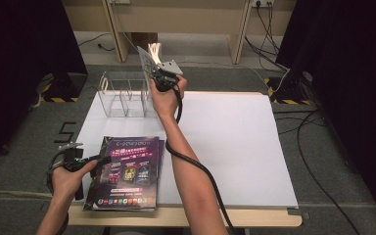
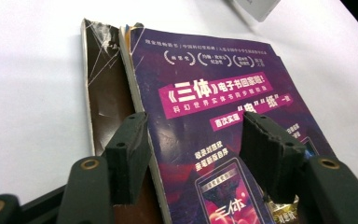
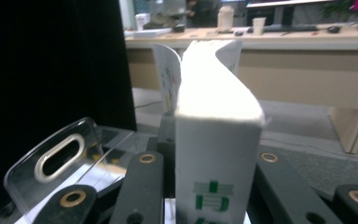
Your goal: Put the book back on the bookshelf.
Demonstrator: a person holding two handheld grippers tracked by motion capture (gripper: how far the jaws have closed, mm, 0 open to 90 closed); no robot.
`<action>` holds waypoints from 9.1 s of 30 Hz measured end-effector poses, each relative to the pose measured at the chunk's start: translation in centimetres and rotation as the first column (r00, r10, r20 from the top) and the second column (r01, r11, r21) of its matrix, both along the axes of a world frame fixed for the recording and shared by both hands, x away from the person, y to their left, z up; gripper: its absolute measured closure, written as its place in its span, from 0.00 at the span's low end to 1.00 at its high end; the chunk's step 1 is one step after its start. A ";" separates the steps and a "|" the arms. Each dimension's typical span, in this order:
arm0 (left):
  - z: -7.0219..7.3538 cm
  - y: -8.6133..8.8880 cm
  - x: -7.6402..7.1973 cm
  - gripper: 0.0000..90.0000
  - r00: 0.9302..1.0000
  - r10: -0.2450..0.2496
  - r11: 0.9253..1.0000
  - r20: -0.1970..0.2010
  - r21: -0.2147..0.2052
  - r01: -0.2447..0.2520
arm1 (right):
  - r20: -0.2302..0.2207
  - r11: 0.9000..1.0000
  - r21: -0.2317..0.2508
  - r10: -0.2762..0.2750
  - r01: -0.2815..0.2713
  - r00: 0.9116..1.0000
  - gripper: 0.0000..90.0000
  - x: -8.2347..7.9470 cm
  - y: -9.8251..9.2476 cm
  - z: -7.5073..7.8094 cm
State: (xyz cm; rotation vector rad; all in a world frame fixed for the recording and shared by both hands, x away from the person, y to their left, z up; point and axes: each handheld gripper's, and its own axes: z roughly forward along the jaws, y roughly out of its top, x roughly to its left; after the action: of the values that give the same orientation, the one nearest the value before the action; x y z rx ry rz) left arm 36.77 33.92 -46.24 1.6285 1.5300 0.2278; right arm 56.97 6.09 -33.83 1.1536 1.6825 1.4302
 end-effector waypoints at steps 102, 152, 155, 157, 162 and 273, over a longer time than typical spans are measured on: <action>7.1 -19.3 15.3 0.44 0.890 -0.083 0.964 0.448 0.264 -0.042 | -0.226 0.998 -0.039 0.029 -0.039 0.974 0.62 -15.1 -22.0 -8.7; 7.6 -13.6 17.3 0.72 0.916 0.016 0.978 0.401 0.186 -0.098 | -0.313 0.999 -0.022 0.032 -0.041 0.949 0.61 -14.8 -22.7 -10.2; 7.8 -13.8 18.0 0.72 0.915 0.010 0.980 0.403 0.178 -0.089 | -0.327 0.999 -0.023 0.035 -0.045 0.944 0.60 -14.7 -22.7 -10.5; 7.9 -13.9 18.5 0.73 0.919 0.007 0.979 0.394 0.183 -0.085 | -0.340 0.999 -0.021 0.039 -0.049 0.940 0.60 -14.6 -22.8 -10.7; 8.4 -13.7 19.2 0.79 0.933 0.008 0.974 0.360 0.207 -0.088 | -0.363 0.998 -0.015 0.045 -0.054 0.931 0.60 -14.6 -22.8 -11.1; 1.5 -2.2 5.3 0.76 0.991 -0.038 0.975 0.128 0.221 0.009 | -0.362 0.993 -0.035 0.091 -0.111 0.928 0.61 -15.5 -20.2 -9.8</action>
State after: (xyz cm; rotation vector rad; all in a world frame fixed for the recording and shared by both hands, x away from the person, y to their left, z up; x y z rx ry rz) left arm 42.12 31.75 -44.74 1.7644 1.4241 0.4976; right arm 41.47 -14.07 -43.61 1.3796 2.0456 1.2785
